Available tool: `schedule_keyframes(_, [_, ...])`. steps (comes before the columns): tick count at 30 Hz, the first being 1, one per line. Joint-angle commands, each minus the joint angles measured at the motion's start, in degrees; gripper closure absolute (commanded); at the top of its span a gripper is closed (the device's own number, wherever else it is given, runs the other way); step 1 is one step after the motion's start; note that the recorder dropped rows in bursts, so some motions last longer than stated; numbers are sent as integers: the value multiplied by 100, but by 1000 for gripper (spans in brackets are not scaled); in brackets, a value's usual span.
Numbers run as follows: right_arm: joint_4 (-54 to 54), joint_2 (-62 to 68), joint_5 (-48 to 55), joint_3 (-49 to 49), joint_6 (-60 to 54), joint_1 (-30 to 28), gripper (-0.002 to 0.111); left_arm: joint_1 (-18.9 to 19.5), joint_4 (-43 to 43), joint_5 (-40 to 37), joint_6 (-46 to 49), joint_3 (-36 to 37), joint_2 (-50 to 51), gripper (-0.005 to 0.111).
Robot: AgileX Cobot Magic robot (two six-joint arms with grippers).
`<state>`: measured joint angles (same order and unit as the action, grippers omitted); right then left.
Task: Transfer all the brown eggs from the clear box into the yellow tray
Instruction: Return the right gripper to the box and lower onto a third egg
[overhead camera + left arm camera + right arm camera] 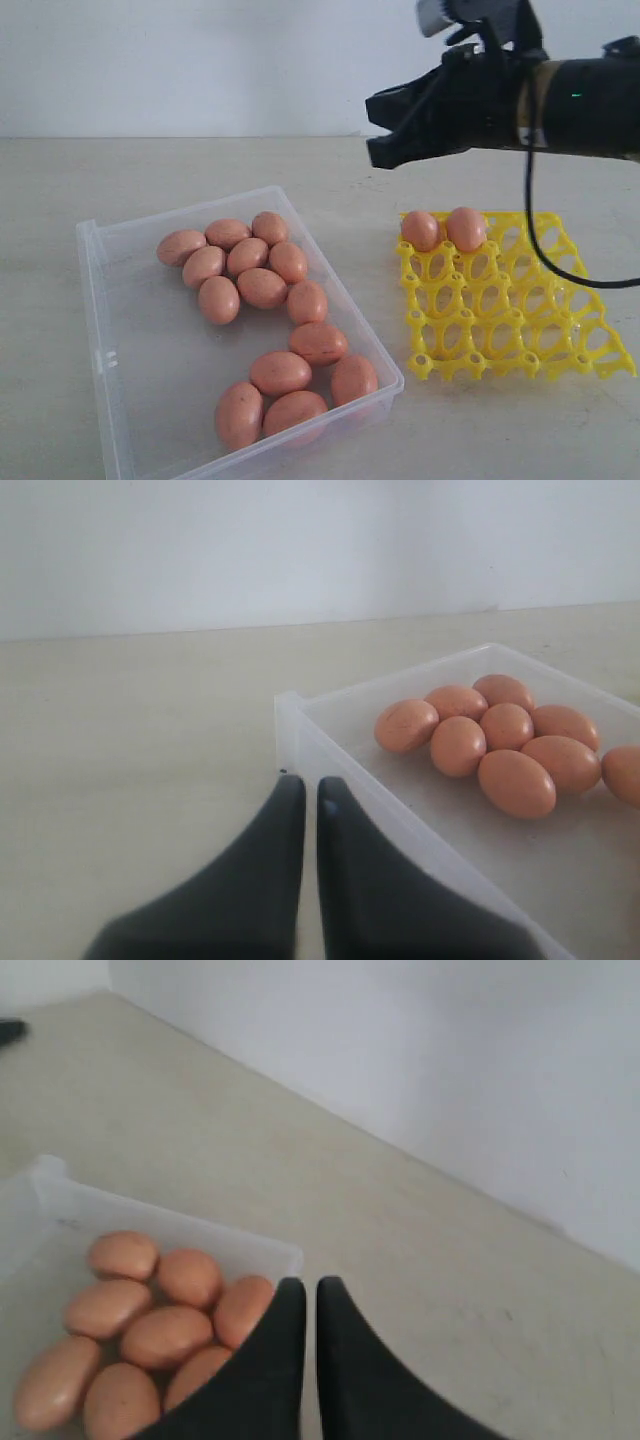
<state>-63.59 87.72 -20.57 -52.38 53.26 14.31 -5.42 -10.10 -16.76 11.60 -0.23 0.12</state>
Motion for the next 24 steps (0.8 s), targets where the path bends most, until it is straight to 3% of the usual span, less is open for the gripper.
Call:
schedule_keyframes(1, [-1203, 228, 2057, -597, 1175, 1017, 108, -32, 10, 49, 3, 23, -12, 103])
schedule_keyframes(6, [-1455, 581, 1639, -895, 347, 1765, 108, -32, 10, 49, 3, 23, -12, 103])
schedule_keyframes(8, [-1443, 733, 1910, -895, 13, 1973, 108, -32, 10, 49, 3, 23, -12, 103])
schedule_keyframes(10, [-1414, 797, 2735, -895, 25, 2151, 109, -32, 10, 49, 3, 23, -12, 103])
schedule_keyframes(14, [-1551, 814, 5483, -895, -15, 2501, 109, -32, 10, 49, 3, 23, -12, 103])
schedule_keyframes(19, [-2153, 814, 8738, -895, -1184, 2496, 109, -32, 10, 49, 3, 23, -12, 103])
schedule_keyframes(22, [-2002, 814, 9053, -895, -1795, 2272, 109, -32, 10, 49, 3, 23, -12, 103])
schedule_keyframes(24, [-733, 774, 9053, -1072, -2375, 2088, 109, -32, 10, 49, 3, 23, -12, 103])
